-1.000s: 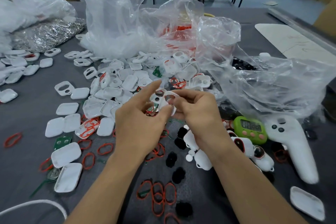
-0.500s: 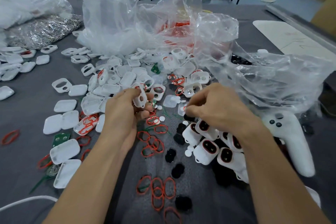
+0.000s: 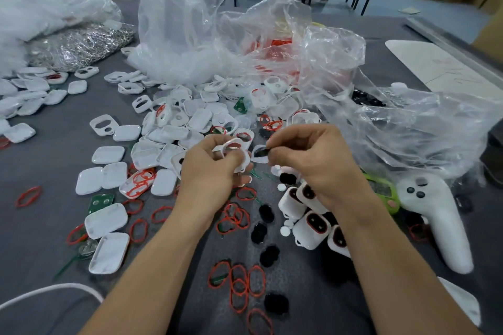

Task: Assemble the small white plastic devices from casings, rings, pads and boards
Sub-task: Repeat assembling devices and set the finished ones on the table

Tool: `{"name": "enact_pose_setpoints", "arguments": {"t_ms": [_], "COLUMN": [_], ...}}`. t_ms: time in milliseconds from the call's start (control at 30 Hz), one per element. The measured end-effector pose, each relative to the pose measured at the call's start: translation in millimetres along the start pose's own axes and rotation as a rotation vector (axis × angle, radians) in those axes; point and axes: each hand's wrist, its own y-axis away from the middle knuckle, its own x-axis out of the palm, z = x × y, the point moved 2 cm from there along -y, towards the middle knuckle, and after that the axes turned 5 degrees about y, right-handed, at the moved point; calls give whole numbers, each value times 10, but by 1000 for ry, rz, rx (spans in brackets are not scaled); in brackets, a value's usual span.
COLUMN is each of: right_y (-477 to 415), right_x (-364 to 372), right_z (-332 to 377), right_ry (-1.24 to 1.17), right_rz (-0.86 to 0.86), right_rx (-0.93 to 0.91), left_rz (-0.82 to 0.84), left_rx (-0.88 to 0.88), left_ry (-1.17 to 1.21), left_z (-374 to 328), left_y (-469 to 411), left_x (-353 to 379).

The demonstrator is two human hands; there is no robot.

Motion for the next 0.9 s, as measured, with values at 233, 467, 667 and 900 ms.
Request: {"name": "enact_pose_setpoints", "arguments": {"t_ms": [233,467,667,900], "right_y": [53,100,106,100], "right_x": [37,77,92,130], "right_z": [-9,1,13,-42], "right_ry": [345,334,278,256], "right_rz": [-250,-328,-316,-313], "right_rx": [-372,-472,-513,-489], "left_rz": [97,197,121,69], "left_rx": [-2,46,169,321], "left_ry": [55,163,22,-108], "left_z": [-23,-104,-84,-92], "left_y": [37,64,58,50], "left_x": [42,32,9,-10]}}
